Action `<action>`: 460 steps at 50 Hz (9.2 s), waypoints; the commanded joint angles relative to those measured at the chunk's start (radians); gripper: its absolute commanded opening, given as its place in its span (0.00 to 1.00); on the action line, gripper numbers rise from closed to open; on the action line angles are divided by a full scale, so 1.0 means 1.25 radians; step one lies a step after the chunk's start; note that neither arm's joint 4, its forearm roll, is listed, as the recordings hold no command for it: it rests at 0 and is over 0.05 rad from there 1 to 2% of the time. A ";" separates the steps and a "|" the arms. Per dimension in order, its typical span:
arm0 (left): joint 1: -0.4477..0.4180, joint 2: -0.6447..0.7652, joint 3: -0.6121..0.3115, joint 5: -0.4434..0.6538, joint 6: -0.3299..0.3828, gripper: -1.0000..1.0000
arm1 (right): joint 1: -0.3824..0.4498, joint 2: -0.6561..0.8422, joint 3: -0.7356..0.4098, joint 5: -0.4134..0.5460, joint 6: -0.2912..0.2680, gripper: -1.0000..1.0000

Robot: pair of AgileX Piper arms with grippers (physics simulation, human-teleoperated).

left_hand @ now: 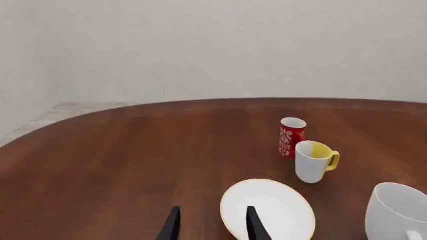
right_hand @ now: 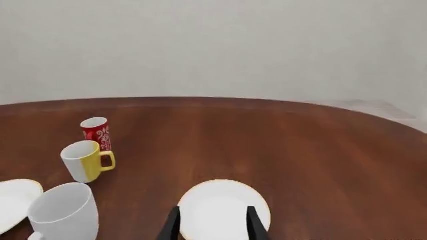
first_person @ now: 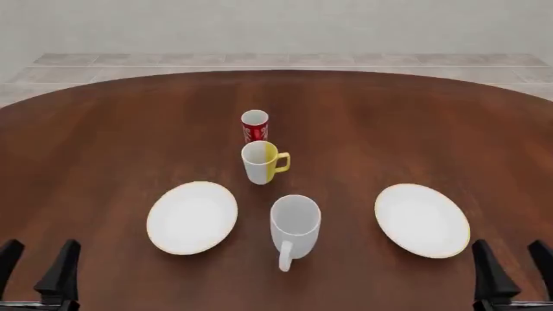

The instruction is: Put the white mug on the left plate.

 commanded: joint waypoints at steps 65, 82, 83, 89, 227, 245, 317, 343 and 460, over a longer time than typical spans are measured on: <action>-0.272 0.276 -0.117 -0.039 -0.041 1.00 | -0.044 0.068 -0.001 -0.037 -0.019 1.00; -0.375 0.393 -0.217 -0.007 -0.034 1.00 | -0.044 0.077 -0.006 -0.038 -0.019 1.00; -0.387 0.413 -0.217 -0.013 -0.053 1.00 | -0.043 0.075 -0.007 -0.036 -0.020 1.00; -0.402 0.442 -0.221 -0.026 -0.054 1.00 | -0.044 0.082 -0.002 -0.046 -0.018 1.00; -0.682 1.205 -0.334 -0.511 -0.167 1.00 | -0.069 0.070 -0.008 -0.027 0.006 1.00; -0.684 1.251 -0.340 -0.545 -0.172 1.00 | -0.070 0.070 -0.006 -0.027 0.007 1.00; -0.694 1.384 -0.379 -0.616 -0.182 1.00 | -0.069 0.081 -0.007 -0.031 0.010 1.00; -0.709 1.418 -0.390 -0.631 -0.196 1.00 | -0.067 0.089 -0.003 -0.040 0.013 1.00; -0.524 0.867 -0.312 -0.359 -0.106 0.00 | -0.063 0.101 -0.002 -0.042 0.014 1.00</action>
